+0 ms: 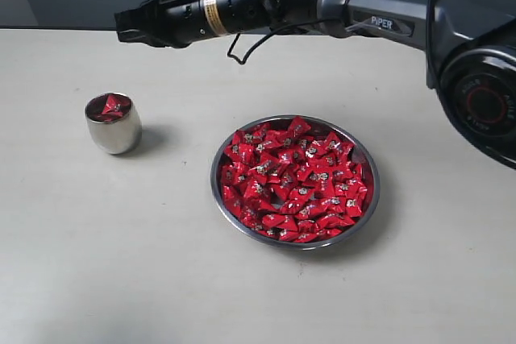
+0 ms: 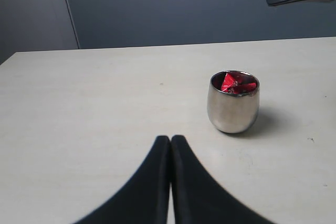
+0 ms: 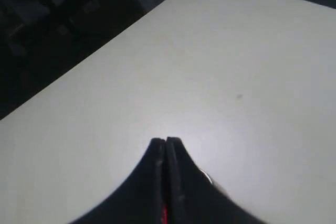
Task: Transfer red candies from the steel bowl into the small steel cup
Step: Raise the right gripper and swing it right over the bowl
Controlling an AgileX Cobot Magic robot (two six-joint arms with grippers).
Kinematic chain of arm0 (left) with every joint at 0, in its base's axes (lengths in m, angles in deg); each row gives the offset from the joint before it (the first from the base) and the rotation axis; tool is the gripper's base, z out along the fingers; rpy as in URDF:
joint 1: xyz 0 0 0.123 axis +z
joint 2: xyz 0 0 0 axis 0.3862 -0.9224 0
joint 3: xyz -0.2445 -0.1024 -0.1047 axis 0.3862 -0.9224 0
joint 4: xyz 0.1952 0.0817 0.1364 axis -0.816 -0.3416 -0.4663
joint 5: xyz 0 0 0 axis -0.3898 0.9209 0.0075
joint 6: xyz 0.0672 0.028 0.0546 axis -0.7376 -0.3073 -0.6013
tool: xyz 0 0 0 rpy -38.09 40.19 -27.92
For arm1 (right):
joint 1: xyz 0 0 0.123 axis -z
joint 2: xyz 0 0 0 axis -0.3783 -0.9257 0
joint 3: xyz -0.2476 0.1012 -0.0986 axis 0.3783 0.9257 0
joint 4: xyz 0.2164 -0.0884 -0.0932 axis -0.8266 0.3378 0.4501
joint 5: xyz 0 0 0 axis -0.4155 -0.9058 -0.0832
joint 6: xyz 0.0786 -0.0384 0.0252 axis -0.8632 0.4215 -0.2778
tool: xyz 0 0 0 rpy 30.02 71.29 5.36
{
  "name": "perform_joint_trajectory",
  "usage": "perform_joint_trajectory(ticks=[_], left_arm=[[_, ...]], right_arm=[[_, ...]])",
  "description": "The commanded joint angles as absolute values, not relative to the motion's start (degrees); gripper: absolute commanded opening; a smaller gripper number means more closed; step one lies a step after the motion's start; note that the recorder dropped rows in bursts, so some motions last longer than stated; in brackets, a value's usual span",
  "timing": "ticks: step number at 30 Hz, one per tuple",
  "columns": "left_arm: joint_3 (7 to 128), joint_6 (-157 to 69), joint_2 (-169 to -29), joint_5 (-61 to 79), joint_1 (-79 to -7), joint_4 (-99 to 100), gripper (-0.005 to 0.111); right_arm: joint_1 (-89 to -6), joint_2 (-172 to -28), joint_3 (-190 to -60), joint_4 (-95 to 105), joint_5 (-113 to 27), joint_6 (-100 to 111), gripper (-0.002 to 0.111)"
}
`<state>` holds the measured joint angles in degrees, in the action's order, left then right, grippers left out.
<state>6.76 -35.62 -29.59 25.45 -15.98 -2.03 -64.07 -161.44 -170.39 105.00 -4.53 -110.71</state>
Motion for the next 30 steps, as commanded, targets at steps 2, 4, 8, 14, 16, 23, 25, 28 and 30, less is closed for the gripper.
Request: perform_joint_trajectory(ticks=[2,4,8,14,16,23,25,28,30], left_arm=[[6.5,-35.6,-29.3,25.5,-15.9,-2.1,0.0],[6.5,-35.6,-29.3,25.5,-15.9,-2.1,0.0],[6.5,-35.6,-29.3,25.5,-15.9,-2.1,0.0],[6.5,-35.6,-29.3,25.5,-15.9,-2.1,0.0],[6.5,-35.6,-29.3,25.5,-15.9,-2.1,0.0],[6.5,-35.6,-29.3,25.5,-15.9,-2.1,0.0],[6.5,-35.6,-29.3,25.5,-15.9,-2.1,0.0],[6.5,-35.6,-29.3,25.5,-15.9,-2.1,0.0],[6.5,-35.6,-29.3,25.5,-15.9,-2.1,0.0]], right_arm=[[-63.6,-155.6,-163.7,105.3,-12.9,-107.6,-0.001],[-63.5,-153.3,-159.9,105.3,-15.9,-105.4,-0.001],[-62.2,-148.8,-151.4,105.3,-17.7,-101.2,-0.001],[-58.1,-141.8,-140.6,96.2,-19.1,-90.5,-0.001],[-56.4,-139.3,-136.2,90.7,-19.1,-85.0,-0.001],[-54.2,-131.2,-122.6,83.8,-21.3,-74.0,-0.001],[-54.2,-129.7,-119.1,78.9,-20.6,-69.7,-0.001],[-54.2,-127.7,-114.6,71.5,-20.6,-62.7,-0.001],[-54.2,-126.4,-111.7,67.4,-20.6,-59.4,-0.001]])
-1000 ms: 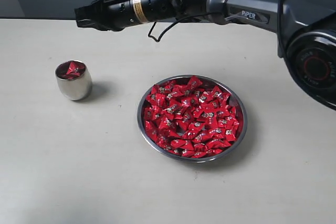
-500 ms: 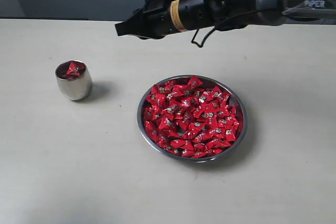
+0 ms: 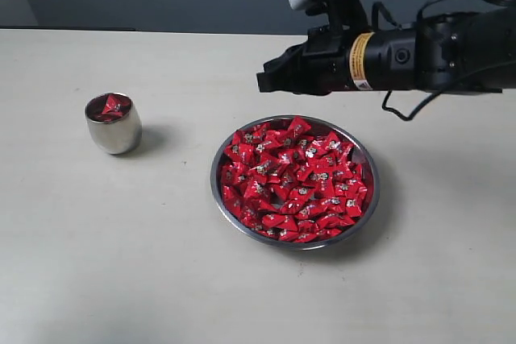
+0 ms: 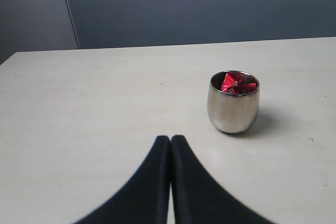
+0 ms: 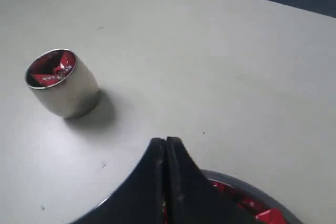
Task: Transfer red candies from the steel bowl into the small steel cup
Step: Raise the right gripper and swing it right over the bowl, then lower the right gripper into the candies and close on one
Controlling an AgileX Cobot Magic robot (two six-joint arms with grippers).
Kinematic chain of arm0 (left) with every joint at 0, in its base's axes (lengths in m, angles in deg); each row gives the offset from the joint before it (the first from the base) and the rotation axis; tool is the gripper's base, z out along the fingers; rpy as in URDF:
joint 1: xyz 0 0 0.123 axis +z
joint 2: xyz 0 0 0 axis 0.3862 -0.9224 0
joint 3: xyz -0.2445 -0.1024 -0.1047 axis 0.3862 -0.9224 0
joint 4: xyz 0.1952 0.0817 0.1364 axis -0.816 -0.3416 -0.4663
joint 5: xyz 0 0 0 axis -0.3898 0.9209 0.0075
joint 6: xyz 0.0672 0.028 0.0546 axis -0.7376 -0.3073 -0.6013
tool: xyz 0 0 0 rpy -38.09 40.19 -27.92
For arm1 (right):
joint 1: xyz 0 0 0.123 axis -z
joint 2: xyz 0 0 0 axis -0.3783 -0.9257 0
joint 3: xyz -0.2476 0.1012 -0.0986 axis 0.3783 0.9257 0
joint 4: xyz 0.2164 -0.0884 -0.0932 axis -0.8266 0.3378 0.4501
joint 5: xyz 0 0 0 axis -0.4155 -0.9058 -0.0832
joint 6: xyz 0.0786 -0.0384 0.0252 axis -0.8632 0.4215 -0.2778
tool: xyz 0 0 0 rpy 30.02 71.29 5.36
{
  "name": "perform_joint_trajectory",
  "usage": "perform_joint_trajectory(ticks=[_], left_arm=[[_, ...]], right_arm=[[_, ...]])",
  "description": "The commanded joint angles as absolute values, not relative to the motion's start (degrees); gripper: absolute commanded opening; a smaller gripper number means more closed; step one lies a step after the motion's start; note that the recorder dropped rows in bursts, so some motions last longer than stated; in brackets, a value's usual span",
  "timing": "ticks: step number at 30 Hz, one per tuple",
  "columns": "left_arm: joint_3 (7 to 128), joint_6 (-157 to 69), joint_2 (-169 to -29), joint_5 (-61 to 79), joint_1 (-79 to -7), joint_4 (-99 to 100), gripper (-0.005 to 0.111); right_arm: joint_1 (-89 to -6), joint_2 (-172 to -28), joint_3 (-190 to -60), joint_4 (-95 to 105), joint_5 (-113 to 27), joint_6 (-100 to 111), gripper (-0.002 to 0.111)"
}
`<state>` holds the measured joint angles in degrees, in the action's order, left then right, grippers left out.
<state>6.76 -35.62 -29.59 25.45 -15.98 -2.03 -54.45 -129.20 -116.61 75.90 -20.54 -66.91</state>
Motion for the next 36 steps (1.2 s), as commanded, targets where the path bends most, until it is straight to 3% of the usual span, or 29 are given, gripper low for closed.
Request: perform_joint_trajectory(ticks=[1,20,36], left_arm=[[6.5,-35.6,-29.3,25.5,-15.9,-2.1,0.0],[6.5,-35.6,-29.3,25.5,-15.9,-2.1,0.0],[6.5,-35.6,-29.3,25.5,-15.9,-2.1,0.0]], right_arm=[[-54.2,-125.8,-110.5,66.3,-20.6,-58.3,-0.001],[-54.2,-113.6,-88.1,50.7,-22.9,-47.2,-0.001],[-54.2,-114.5,-88.8,48.5,-31.4,-48.3,-0.001]])
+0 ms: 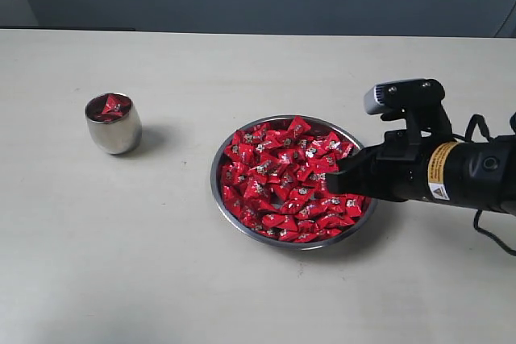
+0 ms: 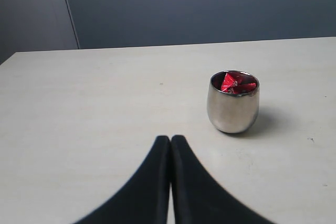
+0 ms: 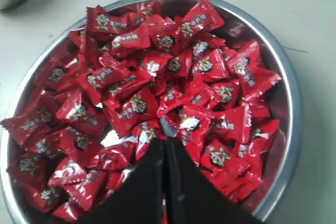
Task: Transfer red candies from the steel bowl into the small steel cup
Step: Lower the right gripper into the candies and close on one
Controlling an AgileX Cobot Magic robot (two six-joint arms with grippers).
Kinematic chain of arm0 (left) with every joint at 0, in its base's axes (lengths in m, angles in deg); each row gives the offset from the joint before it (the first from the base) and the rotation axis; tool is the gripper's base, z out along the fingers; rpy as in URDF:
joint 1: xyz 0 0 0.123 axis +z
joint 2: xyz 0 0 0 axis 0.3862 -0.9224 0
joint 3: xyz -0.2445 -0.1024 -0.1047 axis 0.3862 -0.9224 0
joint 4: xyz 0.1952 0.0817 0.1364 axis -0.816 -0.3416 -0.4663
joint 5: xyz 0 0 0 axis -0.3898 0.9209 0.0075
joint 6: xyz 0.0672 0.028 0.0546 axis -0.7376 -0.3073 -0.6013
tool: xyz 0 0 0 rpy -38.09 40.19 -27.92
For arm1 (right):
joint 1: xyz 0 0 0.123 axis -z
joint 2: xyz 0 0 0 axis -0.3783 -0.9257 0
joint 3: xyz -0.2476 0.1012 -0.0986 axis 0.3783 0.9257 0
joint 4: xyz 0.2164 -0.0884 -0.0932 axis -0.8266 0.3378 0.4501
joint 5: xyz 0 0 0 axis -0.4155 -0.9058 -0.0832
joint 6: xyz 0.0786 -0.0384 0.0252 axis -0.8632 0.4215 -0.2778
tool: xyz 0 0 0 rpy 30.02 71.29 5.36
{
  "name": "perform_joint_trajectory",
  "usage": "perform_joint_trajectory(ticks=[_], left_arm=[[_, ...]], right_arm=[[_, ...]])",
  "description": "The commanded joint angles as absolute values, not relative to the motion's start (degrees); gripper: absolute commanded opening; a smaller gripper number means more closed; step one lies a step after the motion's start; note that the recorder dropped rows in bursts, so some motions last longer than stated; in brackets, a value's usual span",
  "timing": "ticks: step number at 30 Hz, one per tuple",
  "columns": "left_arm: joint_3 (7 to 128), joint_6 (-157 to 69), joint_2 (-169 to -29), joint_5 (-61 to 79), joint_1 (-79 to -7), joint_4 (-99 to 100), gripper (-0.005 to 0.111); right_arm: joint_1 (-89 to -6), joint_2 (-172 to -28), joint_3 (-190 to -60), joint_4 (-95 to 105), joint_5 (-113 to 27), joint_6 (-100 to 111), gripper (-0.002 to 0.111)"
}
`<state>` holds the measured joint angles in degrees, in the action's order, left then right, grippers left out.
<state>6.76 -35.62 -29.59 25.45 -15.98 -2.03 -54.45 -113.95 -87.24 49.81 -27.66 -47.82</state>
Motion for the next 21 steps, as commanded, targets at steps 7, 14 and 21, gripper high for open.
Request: perform_joint_trajectory(ticks=[7,14,21], left_arm=[[6.5,-35.6,-29.3,25.5,-15.9,-2.1,0.0],[6.5,-35.6,-29.3,25.5,-15.9,-2.1,0.0],[6.5,-35.6,-29.3,25.5,-15.9,-2.1,0.0]], right_arm=[[-54.2,-120.7,-93.3,48.6,-33.5,-48.5,-0.001],[-54.3,-122.9,-94.0,49.0,-33.5,-52.3,-0.001],[-54.4,-123.0,-94.0,56.8,-29.2,-62.0,-0.001]])
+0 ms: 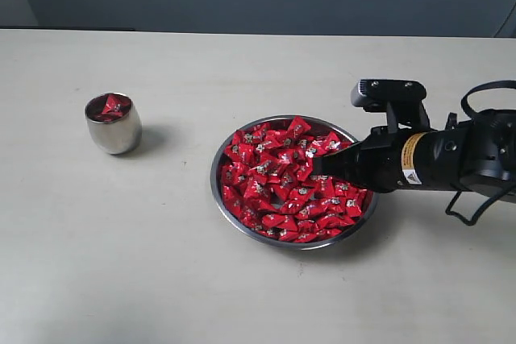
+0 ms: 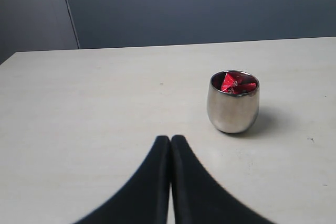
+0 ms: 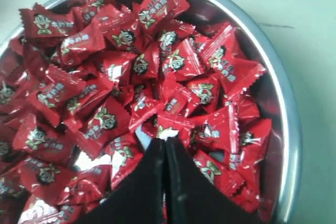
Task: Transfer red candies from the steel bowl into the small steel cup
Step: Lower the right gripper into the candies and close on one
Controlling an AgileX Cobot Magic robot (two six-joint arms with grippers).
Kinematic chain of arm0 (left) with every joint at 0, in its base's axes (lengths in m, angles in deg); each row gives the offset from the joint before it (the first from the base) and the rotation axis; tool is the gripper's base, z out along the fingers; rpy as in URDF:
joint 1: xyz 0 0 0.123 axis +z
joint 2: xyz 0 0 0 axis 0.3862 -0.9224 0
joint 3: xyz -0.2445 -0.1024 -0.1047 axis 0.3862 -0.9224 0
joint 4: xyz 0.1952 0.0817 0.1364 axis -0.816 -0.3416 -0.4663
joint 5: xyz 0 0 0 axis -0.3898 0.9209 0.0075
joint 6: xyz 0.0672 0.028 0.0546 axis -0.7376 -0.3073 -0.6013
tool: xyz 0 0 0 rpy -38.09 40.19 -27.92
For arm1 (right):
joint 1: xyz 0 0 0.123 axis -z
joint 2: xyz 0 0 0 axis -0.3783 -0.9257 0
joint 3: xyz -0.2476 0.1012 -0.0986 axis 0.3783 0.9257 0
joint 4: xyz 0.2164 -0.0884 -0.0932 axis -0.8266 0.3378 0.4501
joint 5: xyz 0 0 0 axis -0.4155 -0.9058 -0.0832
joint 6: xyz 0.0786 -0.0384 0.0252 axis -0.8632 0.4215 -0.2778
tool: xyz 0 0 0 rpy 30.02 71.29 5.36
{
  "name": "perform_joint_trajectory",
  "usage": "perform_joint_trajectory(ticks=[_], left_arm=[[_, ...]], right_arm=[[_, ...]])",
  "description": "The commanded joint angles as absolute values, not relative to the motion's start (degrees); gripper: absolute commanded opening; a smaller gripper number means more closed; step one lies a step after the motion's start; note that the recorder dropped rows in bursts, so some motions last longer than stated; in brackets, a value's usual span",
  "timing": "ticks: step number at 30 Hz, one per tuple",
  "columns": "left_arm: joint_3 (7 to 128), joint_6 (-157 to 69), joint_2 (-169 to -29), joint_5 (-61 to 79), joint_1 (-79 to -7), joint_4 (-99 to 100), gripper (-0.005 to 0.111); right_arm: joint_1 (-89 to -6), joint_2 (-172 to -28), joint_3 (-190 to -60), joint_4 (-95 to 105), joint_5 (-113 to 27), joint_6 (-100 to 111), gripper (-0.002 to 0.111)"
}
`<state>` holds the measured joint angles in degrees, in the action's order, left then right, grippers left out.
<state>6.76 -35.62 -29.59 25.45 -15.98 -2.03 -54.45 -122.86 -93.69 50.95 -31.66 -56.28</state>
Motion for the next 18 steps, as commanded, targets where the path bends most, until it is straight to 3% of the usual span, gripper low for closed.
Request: perform_joint_trajectory(ticks=[1,4,5,9,18], left_arm=[[6.5,-35.6,-29.3,25.5,-15.9,-2.1,0.0],[6.5,-35.6,-29.3,25.5,-15.9,-2.1,0.0],[6.5,-35.6,-29.3,25.5,-15.9,-2.1,0.0],[6.5,-35.6,-29.3,25.5,-15.9,-2.1,0.0],[6.5,-35.6,-29.3,25.5,-15.9,-2.1,0.0]], right_arm=[[-54.4,-123.1,-94.1,58.0,-29.2,-62.7,-0.001],[-54.4,-124.3,-94.7,59.3,-29.2,-63.7,0.004],[-54.4,-124.9,-95.3,59.5,-29.2,-64.3,0.014],[-54.4,-126.2,-96.6,59.9,-30.8,-65.5,0.034],[-54.4,-130.7,-99.0,60.3,-32.2,-66.0,0.035]])
